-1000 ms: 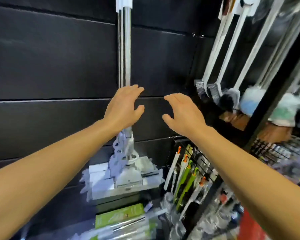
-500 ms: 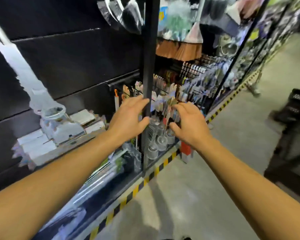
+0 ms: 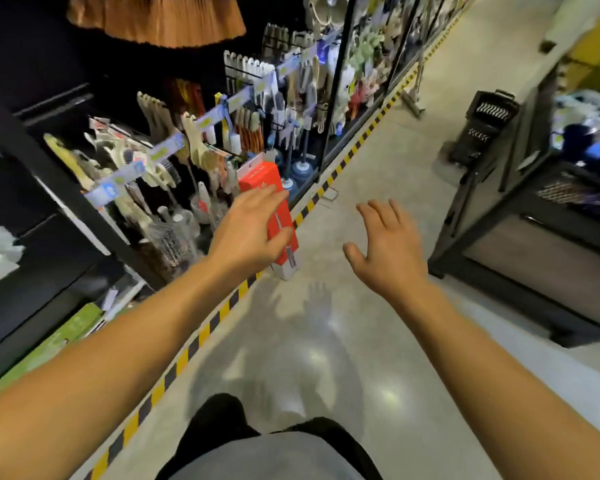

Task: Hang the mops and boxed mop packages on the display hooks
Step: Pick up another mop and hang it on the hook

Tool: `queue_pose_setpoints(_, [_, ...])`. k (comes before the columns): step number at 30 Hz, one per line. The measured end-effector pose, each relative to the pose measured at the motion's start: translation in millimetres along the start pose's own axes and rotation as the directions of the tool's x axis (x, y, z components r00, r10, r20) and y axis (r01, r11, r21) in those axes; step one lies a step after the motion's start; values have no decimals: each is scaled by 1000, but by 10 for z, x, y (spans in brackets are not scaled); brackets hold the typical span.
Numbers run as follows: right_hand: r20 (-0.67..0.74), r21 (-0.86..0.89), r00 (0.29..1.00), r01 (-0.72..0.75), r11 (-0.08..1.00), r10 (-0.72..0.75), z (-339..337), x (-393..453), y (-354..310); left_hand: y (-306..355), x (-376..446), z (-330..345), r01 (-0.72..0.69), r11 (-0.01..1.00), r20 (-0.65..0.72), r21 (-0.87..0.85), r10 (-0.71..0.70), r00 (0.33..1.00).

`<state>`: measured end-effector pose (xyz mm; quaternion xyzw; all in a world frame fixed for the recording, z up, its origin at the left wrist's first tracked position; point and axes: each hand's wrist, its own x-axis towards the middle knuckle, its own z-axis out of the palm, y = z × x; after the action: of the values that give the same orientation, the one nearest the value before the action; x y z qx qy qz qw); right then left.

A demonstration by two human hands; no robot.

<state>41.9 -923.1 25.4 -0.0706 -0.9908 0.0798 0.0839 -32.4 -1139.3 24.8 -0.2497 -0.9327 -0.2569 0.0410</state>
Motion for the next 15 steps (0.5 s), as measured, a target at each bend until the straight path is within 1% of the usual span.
queue_pose_setpoints(2, [16, 3, 998, -68, 998, 68, 10, 90, 365, 257, 285, 255, 13, 999, 17, -38, -13, 1000])
queue_pose_setpoints(5, [-25, 6, 993, -112, 994, 112, 108, 240, 867, 494, 713, 596, -35, 998, 31, -58, 37, 999])
queue_pose_setpoints(7, [-34, 18, 983, -181, 983, 181, 167, 414, 1140, 598, 1040, 784, -24, 997, 47, -77, 28, 999])
queue_pose_setpoints(11, [-49, 44, 966, -252, 967, 254, 292, 1008, 1668, 706, 1846, 1161, -27, 989, 41, -147, 33, 999])
queue_pose_setpoints(15, [-62, 111, 942, -322, 940, 330, 358, 1700, 2056, 733, 2731, 1454, -51, 981, 92, -188, 69, 993])
